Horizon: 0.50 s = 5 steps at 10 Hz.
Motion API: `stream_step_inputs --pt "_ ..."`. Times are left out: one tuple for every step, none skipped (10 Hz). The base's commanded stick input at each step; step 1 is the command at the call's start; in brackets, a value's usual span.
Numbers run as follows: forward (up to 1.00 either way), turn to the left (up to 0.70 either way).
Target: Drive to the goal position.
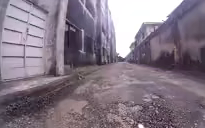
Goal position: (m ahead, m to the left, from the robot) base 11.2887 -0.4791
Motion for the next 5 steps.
stream_step_inputs --pt "0.7 -0.04" --pt "0.7 -0.12" --pt "0.7 -0.2" --pt "0.7 -0.35" --pt "0.7 -0.35"
